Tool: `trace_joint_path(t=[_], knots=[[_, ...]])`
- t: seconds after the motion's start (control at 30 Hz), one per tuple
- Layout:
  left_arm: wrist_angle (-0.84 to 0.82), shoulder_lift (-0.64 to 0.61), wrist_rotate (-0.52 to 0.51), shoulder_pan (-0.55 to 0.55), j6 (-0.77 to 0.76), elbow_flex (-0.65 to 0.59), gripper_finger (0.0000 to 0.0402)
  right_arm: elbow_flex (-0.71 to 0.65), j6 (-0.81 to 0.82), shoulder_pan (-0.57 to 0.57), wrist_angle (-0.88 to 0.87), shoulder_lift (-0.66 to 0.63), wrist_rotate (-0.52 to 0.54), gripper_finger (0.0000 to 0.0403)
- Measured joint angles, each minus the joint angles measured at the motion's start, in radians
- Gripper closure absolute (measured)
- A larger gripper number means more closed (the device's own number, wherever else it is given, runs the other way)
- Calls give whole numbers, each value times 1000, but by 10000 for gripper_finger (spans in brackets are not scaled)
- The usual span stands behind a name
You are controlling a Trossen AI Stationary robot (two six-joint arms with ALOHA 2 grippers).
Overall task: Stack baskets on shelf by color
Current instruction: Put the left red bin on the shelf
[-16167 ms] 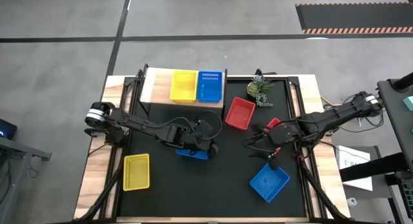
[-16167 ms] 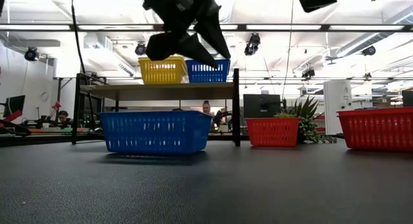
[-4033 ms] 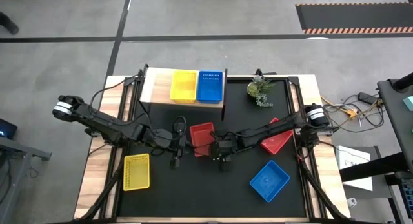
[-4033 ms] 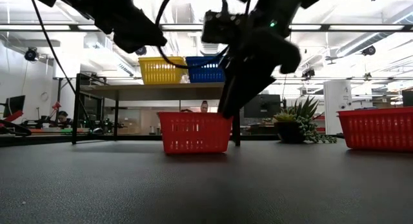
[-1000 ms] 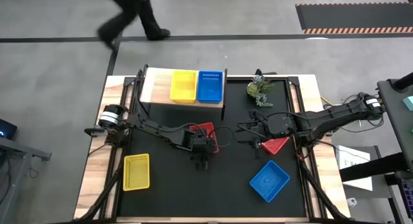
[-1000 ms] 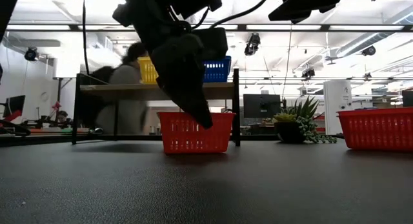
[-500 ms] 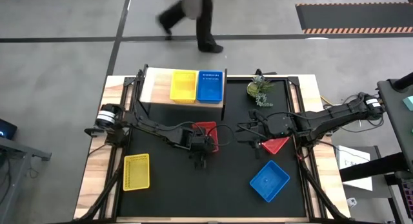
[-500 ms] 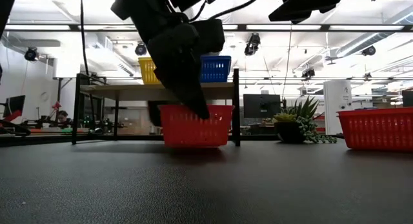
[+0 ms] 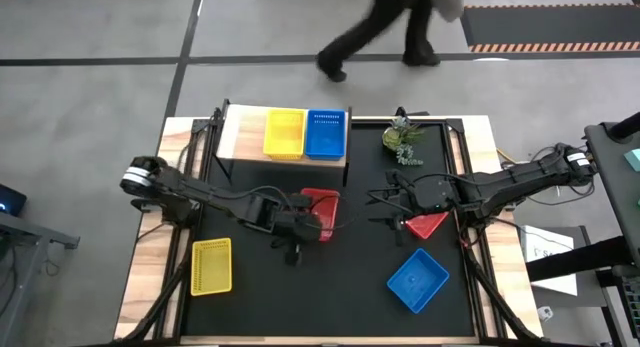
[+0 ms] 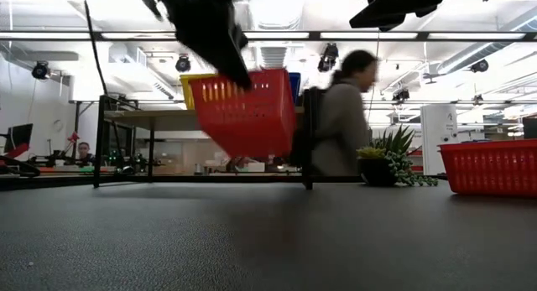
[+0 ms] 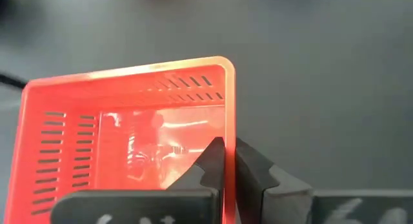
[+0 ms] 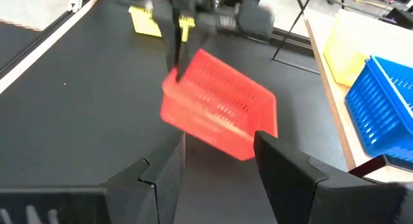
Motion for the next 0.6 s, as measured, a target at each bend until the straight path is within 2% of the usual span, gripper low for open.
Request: trace_joint_path(t=[0.33,0.47,0.53,0.6], knots=[[-53,-243,3,-67,121,9,401,-4,8,0,-7,0,-1,225],[-59,-341,-6,-68,218,19,401,-9,5,0,-7,0,-2,225],[-66,-390,-45,-67,286,19,401,-10,5,0,-6,0,-2,225],[-94,-445,-125,-66,350,17,401,-10,7,0,-4,0,-2,225]])
